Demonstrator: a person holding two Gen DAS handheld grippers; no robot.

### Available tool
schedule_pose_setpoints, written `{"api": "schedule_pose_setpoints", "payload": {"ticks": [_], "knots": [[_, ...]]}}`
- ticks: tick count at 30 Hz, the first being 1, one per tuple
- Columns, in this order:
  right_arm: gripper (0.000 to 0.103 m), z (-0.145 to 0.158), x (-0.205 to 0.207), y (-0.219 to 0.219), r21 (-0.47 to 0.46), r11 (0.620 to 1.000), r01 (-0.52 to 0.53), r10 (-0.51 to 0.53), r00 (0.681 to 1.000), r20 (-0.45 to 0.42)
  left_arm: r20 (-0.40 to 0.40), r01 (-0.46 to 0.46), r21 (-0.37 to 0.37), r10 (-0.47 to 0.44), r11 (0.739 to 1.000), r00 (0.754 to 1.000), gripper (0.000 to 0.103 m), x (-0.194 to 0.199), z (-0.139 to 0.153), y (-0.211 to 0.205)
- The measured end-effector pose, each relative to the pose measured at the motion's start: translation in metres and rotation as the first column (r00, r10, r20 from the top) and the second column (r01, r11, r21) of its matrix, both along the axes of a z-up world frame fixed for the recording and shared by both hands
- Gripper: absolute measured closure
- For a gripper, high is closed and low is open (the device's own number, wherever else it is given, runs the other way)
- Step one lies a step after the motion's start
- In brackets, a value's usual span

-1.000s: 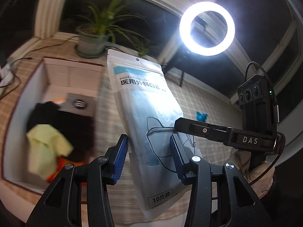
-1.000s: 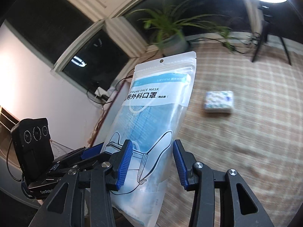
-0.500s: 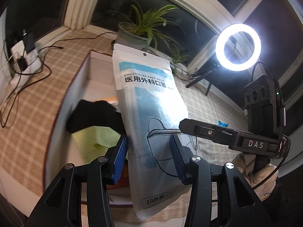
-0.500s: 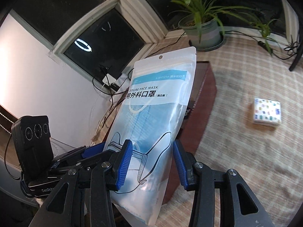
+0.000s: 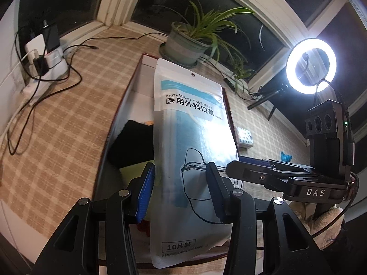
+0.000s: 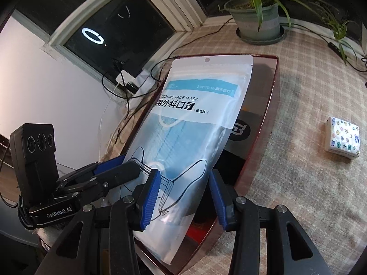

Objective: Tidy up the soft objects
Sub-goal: 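Lift the mask packet and carry it over the white box, then open both grippers to drop the mask packet into the box, then move the left gripper to the tissue pack while the right gripper approaches the blue funnel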

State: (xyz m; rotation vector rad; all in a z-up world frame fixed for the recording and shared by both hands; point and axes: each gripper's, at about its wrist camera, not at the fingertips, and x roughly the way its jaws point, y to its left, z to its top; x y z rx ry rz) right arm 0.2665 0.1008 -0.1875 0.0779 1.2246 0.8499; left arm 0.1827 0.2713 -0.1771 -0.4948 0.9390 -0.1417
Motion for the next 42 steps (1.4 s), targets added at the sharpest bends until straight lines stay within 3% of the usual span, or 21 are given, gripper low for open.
{"api": "schedule_pose_setpoints", "payload": {"ticks": [10, 22, 31, 42], "knots": [[0.060, -0.001, 0.003, 0.002, 0.002, 1.000, -0.020, 0.021, 0.999, -0.034, 0.008, -0.029, 0.034, 0.029, 0.999, 1.000, 0.062, -0.005, 0.004, 0.004], [0.055, 0.015, -0.010, -0.020, 0.013, 0.999, -0.031, 0.030, 0.999, 0.038, 0.059, -0.038, 0.072, 0.033, 0.997, 0.998, 0.061, -0.013, 0.024, -0.010], [0.052, 0.023, -0.013, -0.084, 0.038, 0.998, 0.042, -0.045, 0.997, 0.062, 0.074, 0.018, 0.073, -0.023, 0.997, 0.997, 0.059, -0.007, 0.030, -0.059], [0.052, 0.027, -0.011, -0.202, 0.017, 0.987, 0.159, -0.160, 0.980, 0.115, 0.084, 0.110, 0.076, -0.116, 0.991, 0.990, 0.059, 0.014, 0.032, -0.144]]}}
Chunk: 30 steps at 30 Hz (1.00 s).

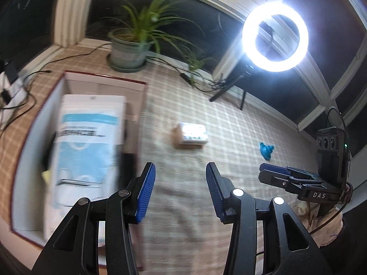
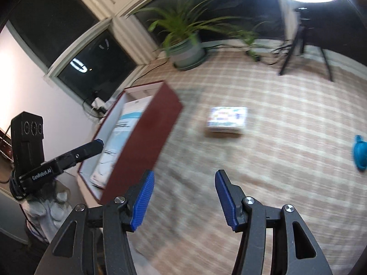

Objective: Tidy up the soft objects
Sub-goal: 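Move the left gripper to the tissue pack while the right gripper approaches the blue funnel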

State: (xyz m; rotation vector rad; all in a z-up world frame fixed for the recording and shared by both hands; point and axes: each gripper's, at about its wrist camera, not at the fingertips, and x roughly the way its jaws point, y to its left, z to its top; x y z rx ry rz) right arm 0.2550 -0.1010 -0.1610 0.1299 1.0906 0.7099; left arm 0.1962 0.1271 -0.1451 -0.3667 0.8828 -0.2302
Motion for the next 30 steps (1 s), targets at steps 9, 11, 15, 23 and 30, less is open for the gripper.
{"api": "schedule_pose_setpoints", "payload": {"ticks": [9, 11, 15, 23, 30], "knots": [[0.051, 0.005, -0.004, -0.099, -0.044, 0.997, 0.062, -0.058, 0.995, 0.083, -0.037, 0.064, 0.014, -0.064, 0.998, 0.997, 0.058, 0.047, -0.012, -0.074], [0.051, 0.004, -0.003, -0.120, -0.056, 0.996, 0.075, -0.070, 0.994, 0.085, -0.051, 0.067, 0.022, -0.066, 0.997, 0.997, 0.058, 0.059, -0.016, -0.083], [0.051, 0.001, 0.000, -0.154, -0.061, 0.994, 0.095, -0.091, 0.993, 0.070, -0.093, 0.069, 0.018, -0.067, 0.997, 0.993, 0.058, 0.095, -0.024, -0.099], [0.051, -0.002, 0.014, -0.206, -0.041, 0.989, 0.140, -0.139, 0.990, 0.030, -0.207, 0.030, -0.003, -0.030, 1.000, 0.978, 0.058, 0.167, -0.053, -0.100], [0.051, -0.013, 0.030, -0.235, -0.012, 0.982, 0.190, -0.189, 0.982, 0.005, -0.300, -0.033, 0.012, 0.035, 0.999, 0.953, 0.058, 0.214, -0.088, -0.090]]}}
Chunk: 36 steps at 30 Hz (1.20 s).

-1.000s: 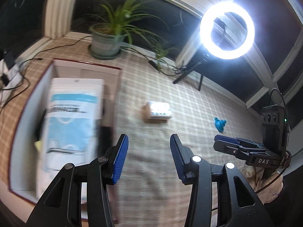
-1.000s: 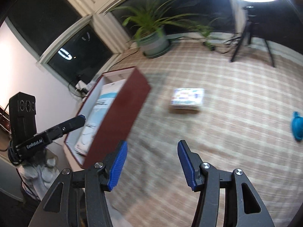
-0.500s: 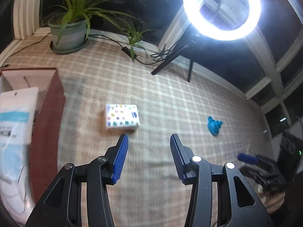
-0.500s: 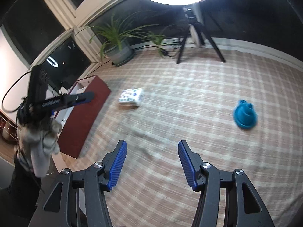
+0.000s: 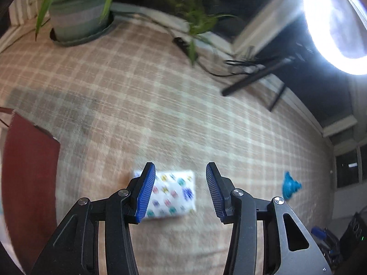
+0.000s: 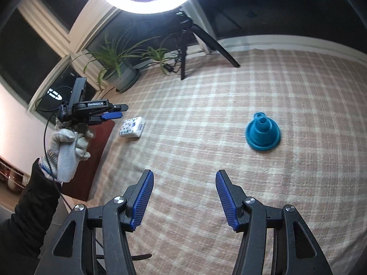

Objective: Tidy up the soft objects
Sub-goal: 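Move the left gripper to the tissue pack while the right gripper approaches the blue funnel, then close the left gripper on the tissue pack while the right gripper closes on the funnel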

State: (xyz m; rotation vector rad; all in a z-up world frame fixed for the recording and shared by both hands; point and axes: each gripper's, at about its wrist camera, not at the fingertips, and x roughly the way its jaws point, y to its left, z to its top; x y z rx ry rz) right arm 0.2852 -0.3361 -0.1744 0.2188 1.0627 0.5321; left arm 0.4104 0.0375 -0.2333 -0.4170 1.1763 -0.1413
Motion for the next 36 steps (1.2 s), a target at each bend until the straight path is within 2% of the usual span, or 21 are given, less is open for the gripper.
{"api": "schedule_pose_setpoints", "payload": {"ticks": [3, 9, 12, 17, 22, 23, 25, 27, 30, 36], "knots": [[0.051, -0.009, 0.006, -0.008, 0.008, 1.000, 0.018, -0.018, 1.000, -0.019, -0.032, -0.033, -0.016, 0.032, 0.999, 0.999, 0.058, 0.011, -0.015, 0.007], [0.051, -0.021, 0.014, -0.014, 0.009, 1.000, 0.029, -0.028, 0.998, -0.050, -0.075, -0.036, -0.027, 0.034, 0.999, 0.997, 0.058, 0.015, -0.029, 0.013], [0.051, -0.023, 0.018, -0.014, 0.019, 1.000, 0.025, -0.024, 0.998, -0.057, -0.079, -0.058, -0.033, 0.055, 0.998, 0.995, 0.058, 0.007, -0.032, 0.017], [0.051, -0.025, 0.019, -0.007, 0.025, 1.000, 0.007, -0.005, 0.998, -0.063, -0.061, -0.103, -0.092, 0.098, 0.990, 0.993, 0.058, -0.022, -0.034, 0.021], [0.051, -0.027, 0.021, -0.003, 0.016, 1.000, -0.008, 0.008, 0.998, -0.060, -0.024, -0.098, -0.119, 0.096, 0.988, 0.995, 0.058, -0.047, -0.034, 0.011], [0.051, -0.027, 0.022, -0.003, 0.011, 1.000, -0.009, 0.009, 0.998, -0.056, -0.016, -0.091, -0.111, 0.090, 0.990, 0.996, 0.058, -0.050, -0.033, 0.008], [0.051, -0.028, 0.025, -0.003, -0.006, 1.000, -0.005, 0.004, 0.999, -0.048, 0.008, -0.071, -0.075, 0.072, 0.995, 0.997, 0.045, -0.057, -0.030, -0.003], [0.051, -0.031, 0.027, -0.005, -0.032, 0.999, 0.004, -0.006, 0.999, -0.038, 0.033, -0.053, -0.024, 0.053, 0.998, 0.998, 0.044, -0.064, -0.026, -0.015], [0.044, -0.037, 0.032, -0.010, -0.088, 0.996, 0.028, -0.030, 0.999, -0.018, 0.048, -0.030, 0.022, 0.029, 0.999, 0.998, 0.044, -0.065, -0.026, -0.030], [0.044, -0.053, 0.052, -0.019, -0.200, 0.978, 0.066, -0.062, 0.998, 0.027, 0.062, 0.001, 0.139, -0.010, 0.990, 0.998, 0.043, -0.066, -0.028, -0.054]]}}
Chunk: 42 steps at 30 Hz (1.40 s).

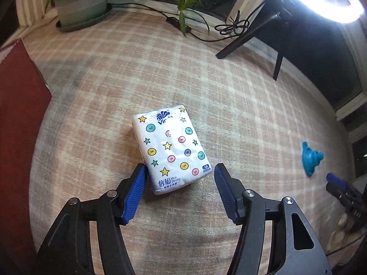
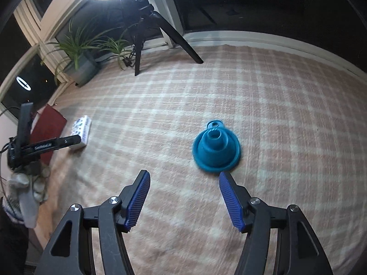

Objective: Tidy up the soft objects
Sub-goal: 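Close the left gripper on the tissue pack while the right gripper closes on the funnel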

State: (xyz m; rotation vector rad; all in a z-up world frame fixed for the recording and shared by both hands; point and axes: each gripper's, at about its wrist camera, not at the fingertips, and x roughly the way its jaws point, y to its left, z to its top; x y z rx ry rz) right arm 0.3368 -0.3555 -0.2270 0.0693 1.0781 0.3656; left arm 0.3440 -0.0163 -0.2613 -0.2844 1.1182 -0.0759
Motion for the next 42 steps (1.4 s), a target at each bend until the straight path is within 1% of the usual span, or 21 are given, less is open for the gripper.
{"api": "schedule_pose_setpoints", "payload": {"ticks": [2, 10, 16, 19, 21, 24, 27, 34, 39, 41, 42], "knots": [[0.044, -0.005, 0.006, 0.000, -0.015, 1.000, -0.007, 0.007, 1.000, 0.004, 0.001, -0.009, 0.012, 0.009, 1.000, 1.000, 0.043, 0.001, -0.002, -0.001], [0.044, -0.023, 0.025, 0.008, -0.112, 0.994, -0.001, 0.007, 0.999, 0.052, 0.024, -0.059, 0.015, 0.059, 0.998, 0.998, 0.042, 0.003, -0.001, -0.001], [0.044, -0.025, 0.030, 0.011, -0.141, 0.990, -0.003, 0.013, 0.997, 0.075, 0.012, -0.080, 0.029, 0.080, 0.996, 0.997, 0.042, 0.014, -0.005, -0.008], [0.044, -0.026, 0.033, 0.014, -0.151, 0.988, -0.010, 0.022, 0.997, 0.074, 0.006, -0.091, 0.066, 0.091, 0.994, 0.996, 0.042, 0.020, -0.006, -0.010], [0.044, -0.026, 0.033, 0.015, -0.159, 0.987, -0.012, 0.026, 0.996, 0.082, 0.001, -0.097, 0.073, 0.097, 0.993, 0.995, 0.042, 0.025, -0.008, -0.010], [0.044, -0.027, 0.034, 0.014, -0.159, 0.987, -0.006, 0.020, 0.996, 0.085, 0.001, -0.112, 0.112, 0.113, 0.987, 0.994, 0.042, 0.030, -0.011, -0.010], [0.044, -0.027, 0.035, 0.011, -0.155, 0.988, 0.000, 0.014, 0.996, 0.089, -0.001, -0.109, 0.124, 0.110, 0.986, 0.994, 0.042, 0.032, -0.012, -0.010], [0.045, -0.030, 0.037, 0.010, -0.180, 0.984, -0.002, 0.019, 0.996, 0.089, 0.002, -0.109, 0.127, 0.110, 0.986, 0.994, 0.043, 0.031, -0.012, -0.011], [0.057, -0.031, 0.040, 0.008, -0.182, 0.983, 0.001, 0.016, 0.996, 0.093, 0.003, -0.113, 0.121, 0.113, 0.986, 0.994, 0.047, 0.031, -0.011, -0.009], [0.066, -0.032, 0.041, 0.006, -0.181, 0.983, 0.002, 0.014, 0.996, 0.088, 0.006, -0.114, 0.125, 0.115, 0.986, 0.993, 0.049, 0.030, -0.011, -0.009], [0.066, -0.034, 0.042, 0.005, -0.185, 0.983, 0.001, 0.015, 0.997, 0.082, 0.007, -0.115, 0.128, 0.115, 0.985, 0.993, 0.049, 0.031, -0.011, -0.010]]}}
